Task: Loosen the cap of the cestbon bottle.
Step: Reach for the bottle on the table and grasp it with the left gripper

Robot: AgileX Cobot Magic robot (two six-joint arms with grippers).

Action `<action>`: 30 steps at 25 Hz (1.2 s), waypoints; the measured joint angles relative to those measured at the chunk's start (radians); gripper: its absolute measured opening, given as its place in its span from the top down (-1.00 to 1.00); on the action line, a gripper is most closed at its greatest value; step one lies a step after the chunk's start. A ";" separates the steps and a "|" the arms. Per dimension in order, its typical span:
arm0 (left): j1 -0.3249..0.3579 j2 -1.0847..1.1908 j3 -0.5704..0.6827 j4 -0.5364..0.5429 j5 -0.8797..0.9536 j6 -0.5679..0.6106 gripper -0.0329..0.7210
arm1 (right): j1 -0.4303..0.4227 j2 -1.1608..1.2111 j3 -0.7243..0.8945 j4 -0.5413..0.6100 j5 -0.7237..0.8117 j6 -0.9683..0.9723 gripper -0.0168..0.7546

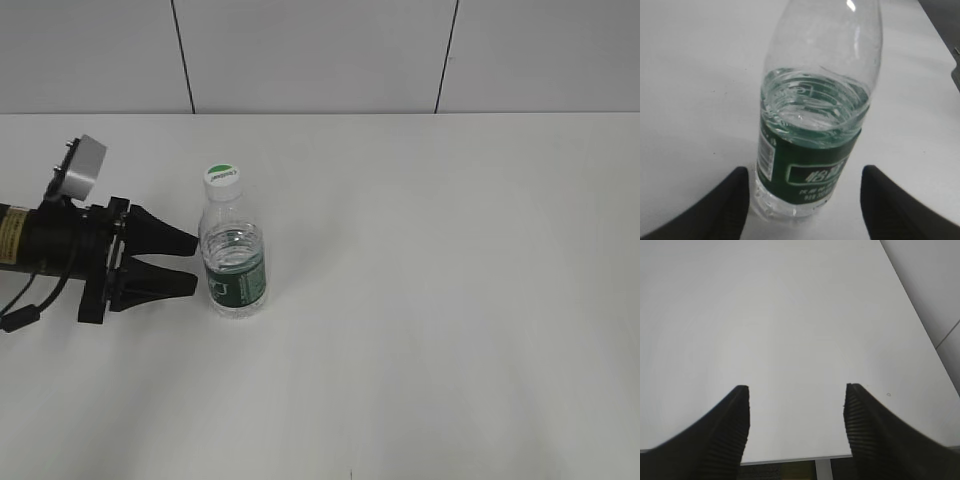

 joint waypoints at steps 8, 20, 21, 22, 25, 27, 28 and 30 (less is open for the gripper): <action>-0.068 0.076 -0.077 -0.005 0.000 0.000 -0.25 | 0.000 0.000 0.000 0.000 0.000 0.000 -0.23; -0.116 0.112 -0.098 -0.018 -0.001 0.000 -0.25 | 0.000 0.000 0.000 0.000 0.000 0.000 -0.23; -0.116 0.112 -0.098 -0.009 -0.001 0.000 -0.25 | 0.000 0.000 0.000 0.000 0.000 0.000 -0.23; -0.116 0.112 -0.098 -0.004 -0.001 0.000 -0.25 | 0.000 0.000 0.000 0.000 0.000 0.000 -0.23; -0.116 0.112 -0.098 0.001 -0.002 0.000 -0.25 | 0.000 0.000 0.000 0.000 0.000 0.000 -0.23; -0.116 0.112 -0.098 0.002 -0.002 0.000 -0.25 | 0.000 0.000 0.000 0.000 0.000 0.000 -0.23; -0.116 0.112 -0.098 0.003 -0.002 0.000 -0.25 | 0.000 0.000 0.000 0.000 0.000 0.000 -0.23; -0.116 0.112 -0.098 0.002 -0.002 0.000 -0.25 | 0.000 0.000 0.000 0.000 0.000 0.000 -0.23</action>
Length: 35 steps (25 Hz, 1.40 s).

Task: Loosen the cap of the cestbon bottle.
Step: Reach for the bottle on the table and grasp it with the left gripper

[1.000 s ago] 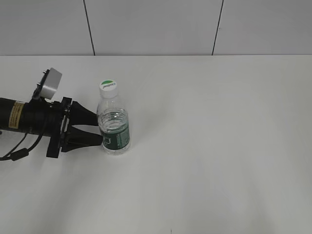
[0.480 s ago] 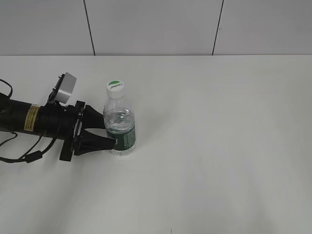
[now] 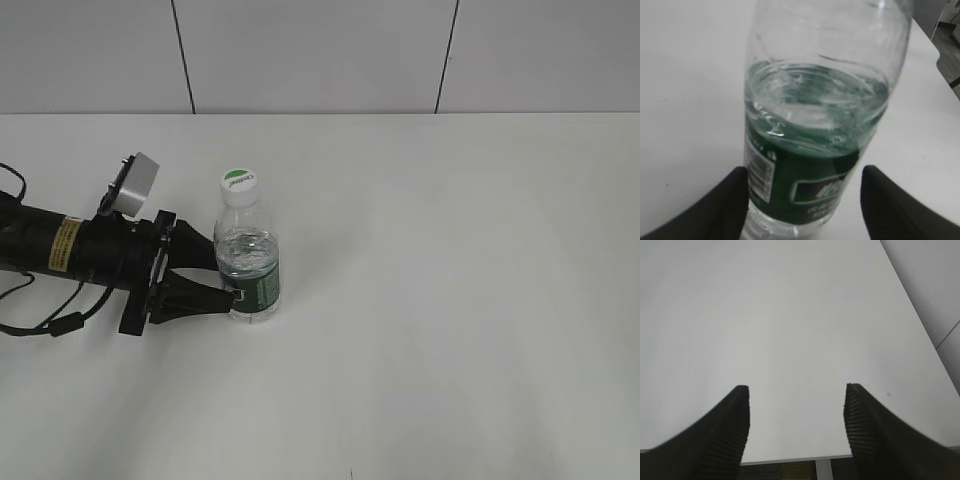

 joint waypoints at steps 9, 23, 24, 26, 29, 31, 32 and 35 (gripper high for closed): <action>0.000 0.000 0.000 -0.082 0.000 0.000 -0.25 | 0.000 0.000 0.000 0.000 0.000 0.000 -0.23; -0.002 0.000 0.000 -0.145 0.000 -0.105 -0.56 | 0.000 0.000 0.000 0.000 0.000 0.000 -0.23; -0.004 0.000 0.000 -0.150 0.000 -0.114 -0.63 | 0.000 0.000 0.000 0.000 0.000 0.000 -0.23; -0.014 0.000 0.000 -0.156 0.000 -0.122 -0.70 | 0.000 0.000 0.000 0.000 0.000 0.000 -0.23; -0.045 0.000 0.000 -0.159 0.000 -0.127 -0.71 | 0.000 0.000 0.000 0.000 0.000 0.000 -0.23; -0.069 0.000 0.000 -0.168 0.000 -0.127 -0.70 | 0.000 0.000 0.000 0.000 0.000 0.000 -0.23; -0.081 0.000 0.000 -0.177 0.001 -0.127 -0.68 | 0.000 0.000 0.000 0.000 0.000 0.000 -0.23; -0.109 0.000 0.000 -0.215 0.002 -0.127 -0.66 | 0.000 0.000 0.000 0.000 0.000 0.000 -0.23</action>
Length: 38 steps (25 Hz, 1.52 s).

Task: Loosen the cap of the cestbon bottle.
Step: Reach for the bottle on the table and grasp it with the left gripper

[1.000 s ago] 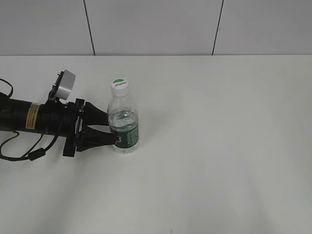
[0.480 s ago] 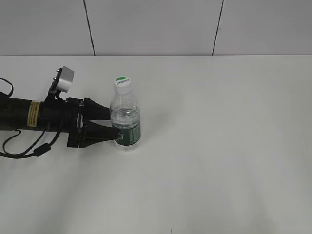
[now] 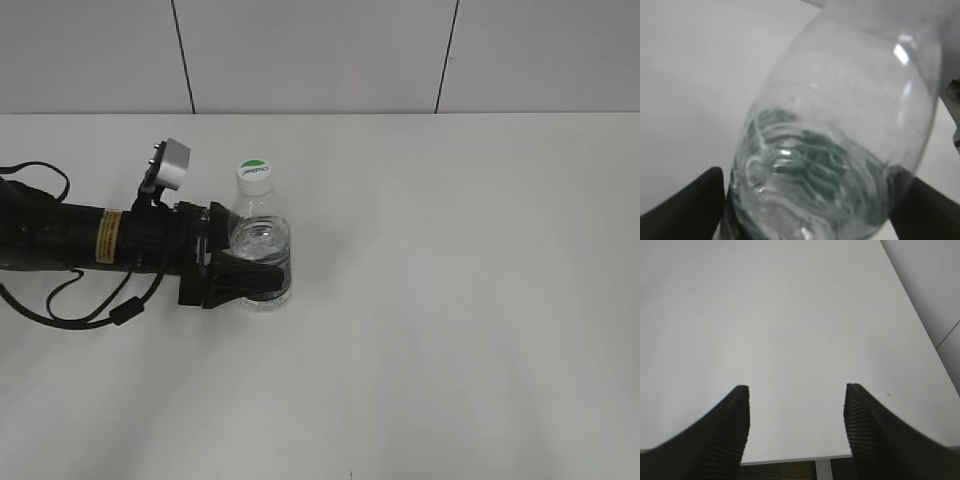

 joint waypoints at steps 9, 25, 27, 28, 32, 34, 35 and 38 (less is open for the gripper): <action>-0.052 0.000 0.000 -0.096 0.000 -0.001 -0.65 | 0.000 0.000 0.000 0.000 0.000 0.000 -0.23; -0.073 0.000 0.000 -0.091 0.069 0.068 -0.44 | 0.000 0.000 0.000 0.000 0.000 0.000 -0.23; -0.073 0.000 0.000 -0.091 0.069 0.083 -0.41 | 0.000 0.000 0.000 0.000 0.000 0.000 -0.23; -0.073 0.002 0.000 -0.091 0.067 0.090 -0.41 | 0.000 0.000 0.000 0.000 0.000 0.000 -0.23; -0.073 0.031 0.000 -0.120 0.020 0.123 -0.39 | 0.000 0.000 0.000 0.000 0.000 0.000 -0.23; -0.073 0.042 0.000 -0.131 0.005 0.129 -0.39 | 0.000 0.000 0.000 0.000 0.000 0.000 -0.23; -0.073 0.044 0.000 -0.132 0.005 0.131 -0.39 | 0.000 0.000 0.000 0.000 0.000 0.000 -0.23; -0.073 0.044 0.000 -0.133 0.003 0.131 -0.39 | 0.000 0.000 0.000 0.000 0.000 0.000 -0.23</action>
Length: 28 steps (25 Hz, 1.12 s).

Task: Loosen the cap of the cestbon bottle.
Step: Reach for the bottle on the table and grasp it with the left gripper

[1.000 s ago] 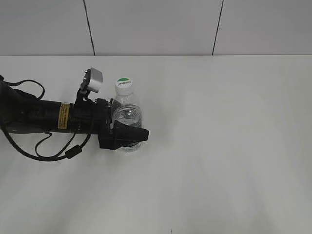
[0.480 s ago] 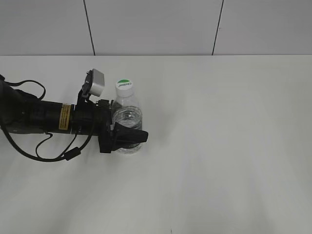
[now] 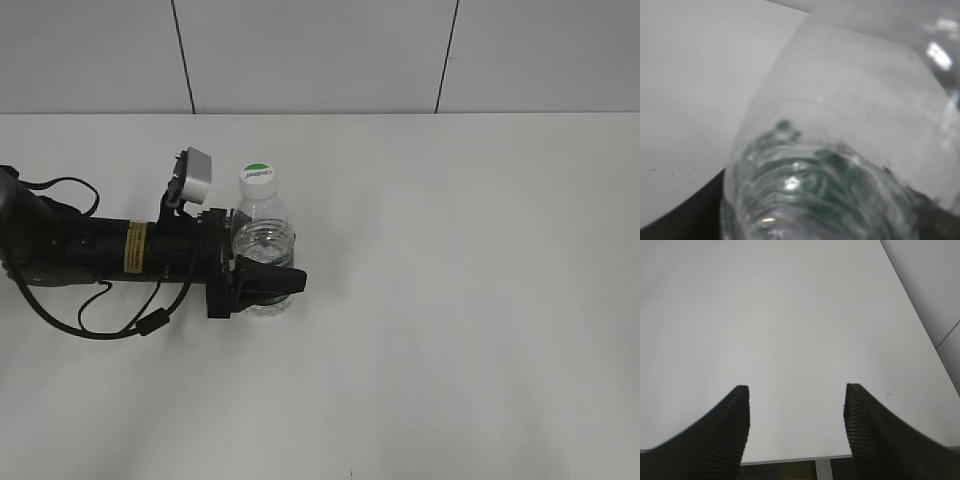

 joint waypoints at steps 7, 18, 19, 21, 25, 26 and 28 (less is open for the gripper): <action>0.000 0.000 0.000 0.000 -0.001 0.000 -0.38 | 0.000 0.000 0.000 0.000 0.000 0.000 -0.23; 0.000 0.001 0.000 0.002 -0.001 0.000 -0.17 | 0.000 0.045 -0.013 0.019 0.011 0.000 -0.23; 0.000 0.001 0.000 0.002 -0.001 0.000 -0.17 | 0.000 0.066 -0.022 0.031 0.018 0.000 -0.23; 0.000 0.001 0.000 -0.004 -0.001 0.000 -0.17 | 0.000 0.127 -0.048 0.053 0.024 0.000 -0.23; 0.000 0.003 0.000 -0.013 -0.001 0.002 -0.17 | 0.000 0.266 -0.116 0.087 0.029 0.000 -0.23; 0.000 0.003 0.000 -0.013 -0.001 0.012 -0.17 | 0.000 0.297 -0.132 0.105 0.030 0.000 -0.23; 0.000 0.005 0.000 -0.013 -0.001 0.047 -0.17 | 0.000 0.374 -0.166 0.145 0.032 0.000 -0.23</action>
